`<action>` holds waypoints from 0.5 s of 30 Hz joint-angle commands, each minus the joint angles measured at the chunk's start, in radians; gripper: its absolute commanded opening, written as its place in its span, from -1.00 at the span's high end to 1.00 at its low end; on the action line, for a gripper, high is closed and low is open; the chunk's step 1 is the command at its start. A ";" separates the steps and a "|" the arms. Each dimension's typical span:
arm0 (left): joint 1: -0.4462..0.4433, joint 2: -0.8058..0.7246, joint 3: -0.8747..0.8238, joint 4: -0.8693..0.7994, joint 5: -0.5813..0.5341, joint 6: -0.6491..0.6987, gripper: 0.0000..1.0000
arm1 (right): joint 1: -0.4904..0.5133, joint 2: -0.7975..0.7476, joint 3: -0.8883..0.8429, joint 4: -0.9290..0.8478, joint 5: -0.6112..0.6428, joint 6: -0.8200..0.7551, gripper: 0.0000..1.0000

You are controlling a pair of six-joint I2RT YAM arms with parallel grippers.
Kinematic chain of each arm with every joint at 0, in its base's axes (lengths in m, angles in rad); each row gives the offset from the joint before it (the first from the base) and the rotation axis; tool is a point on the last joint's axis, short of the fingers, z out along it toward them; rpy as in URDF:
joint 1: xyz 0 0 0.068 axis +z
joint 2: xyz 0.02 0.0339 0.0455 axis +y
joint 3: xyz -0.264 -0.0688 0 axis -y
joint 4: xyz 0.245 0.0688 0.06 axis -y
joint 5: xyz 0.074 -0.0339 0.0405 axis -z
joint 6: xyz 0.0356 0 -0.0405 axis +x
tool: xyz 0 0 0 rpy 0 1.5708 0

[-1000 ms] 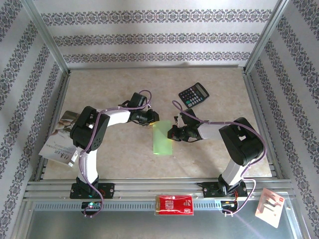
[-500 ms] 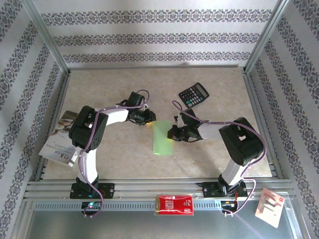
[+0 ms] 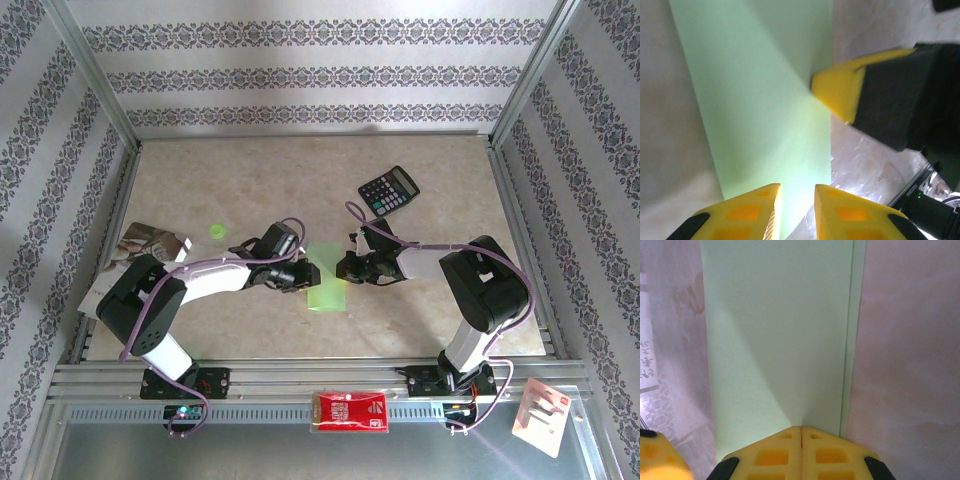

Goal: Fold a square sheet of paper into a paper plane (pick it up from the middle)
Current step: First fold the square sheet of paper in half at the center of the table.

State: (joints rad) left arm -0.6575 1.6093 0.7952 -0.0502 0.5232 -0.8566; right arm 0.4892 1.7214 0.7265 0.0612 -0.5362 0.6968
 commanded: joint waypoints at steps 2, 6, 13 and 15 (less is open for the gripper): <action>-0.008 0.018 -0.017 0.072 -0.004 -0.044 0.54 | 0.008 0.054 -0.021 -0.117 0.141 -0.025 1.00; -0.007 0.060 -0.027 0.073 -0.004 -0.038 0.55 | 0.008 0.051 -0.022 -0.120 0.141 -0.025 1.00; 0.010 0.048 -0.082 0.057 -0.024 -0.030 0.55 | 0.007 0.046 -0.025 -0.124 0.143 -0.026 1.00; 0.010 0.032 -0.085 0.045 -0.024 -0.023 0.55 | 0.009 0.046 -0.026 -0.123 0.144 -0.026 1.00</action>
State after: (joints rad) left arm -0.6582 1.6608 0.7300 0.0074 0.5167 -0.8768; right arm 0.4938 1.7214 0.7311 0.0532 -0.5285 0.6968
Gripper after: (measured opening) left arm 0.226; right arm 0.050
